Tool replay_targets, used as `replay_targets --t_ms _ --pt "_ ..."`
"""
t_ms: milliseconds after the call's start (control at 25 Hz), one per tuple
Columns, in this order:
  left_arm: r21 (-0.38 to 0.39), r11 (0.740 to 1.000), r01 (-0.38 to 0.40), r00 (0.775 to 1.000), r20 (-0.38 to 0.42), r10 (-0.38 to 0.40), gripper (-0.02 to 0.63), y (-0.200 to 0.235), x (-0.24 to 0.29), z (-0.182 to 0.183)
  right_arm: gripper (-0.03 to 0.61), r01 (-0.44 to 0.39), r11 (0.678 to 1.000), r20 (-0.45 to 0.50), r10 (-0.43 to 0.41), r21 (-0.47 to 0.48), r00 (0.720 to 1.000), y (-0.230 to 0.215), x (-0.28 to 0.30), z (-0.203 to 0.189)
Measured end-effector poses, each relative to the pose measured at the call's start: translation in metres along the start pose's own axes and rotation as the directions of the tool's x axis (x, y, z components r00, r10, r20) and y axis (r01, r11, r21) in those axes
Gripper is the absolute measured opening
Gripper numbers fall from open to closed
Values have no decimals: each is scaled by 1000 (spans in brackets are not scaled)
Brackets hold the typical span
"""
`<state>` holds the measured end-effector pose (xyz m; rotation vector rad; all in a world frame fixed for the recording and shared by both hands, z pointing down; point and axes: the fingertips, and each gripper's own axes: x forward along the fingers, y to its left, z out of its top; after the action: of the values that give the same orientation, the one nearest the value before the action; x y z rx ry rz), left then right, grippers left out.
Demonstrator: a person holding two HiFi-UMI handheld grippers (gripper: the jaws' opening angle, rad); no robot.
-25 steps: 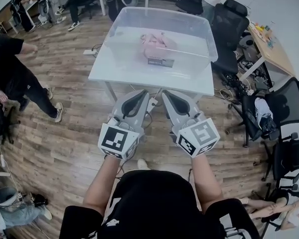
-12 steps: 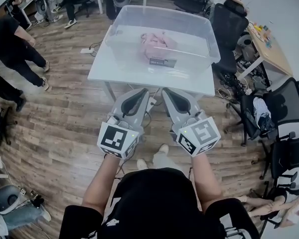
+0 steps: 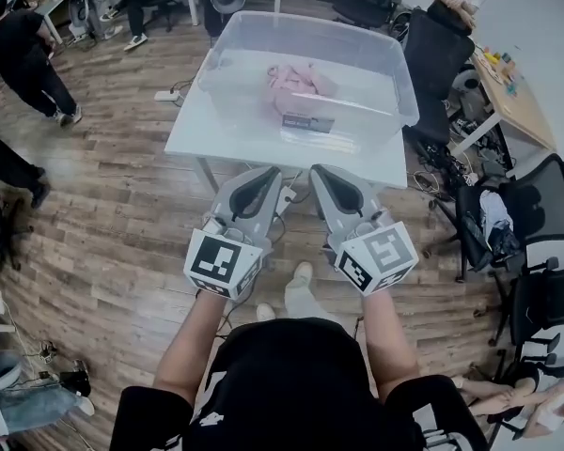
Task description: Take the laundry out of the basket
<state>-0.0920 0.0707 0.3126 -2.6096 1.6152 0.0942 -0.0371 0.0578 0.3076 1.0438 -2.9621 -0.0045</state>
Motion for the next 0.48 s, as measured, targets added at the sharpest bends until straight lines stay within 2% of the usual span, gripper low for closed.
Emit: replay_targets --t_ms 480 --pt "9 1000 0 1000 4 0 9 7 53 -1 -1 8 1000 17 -8 3 1000 -55 20 7"
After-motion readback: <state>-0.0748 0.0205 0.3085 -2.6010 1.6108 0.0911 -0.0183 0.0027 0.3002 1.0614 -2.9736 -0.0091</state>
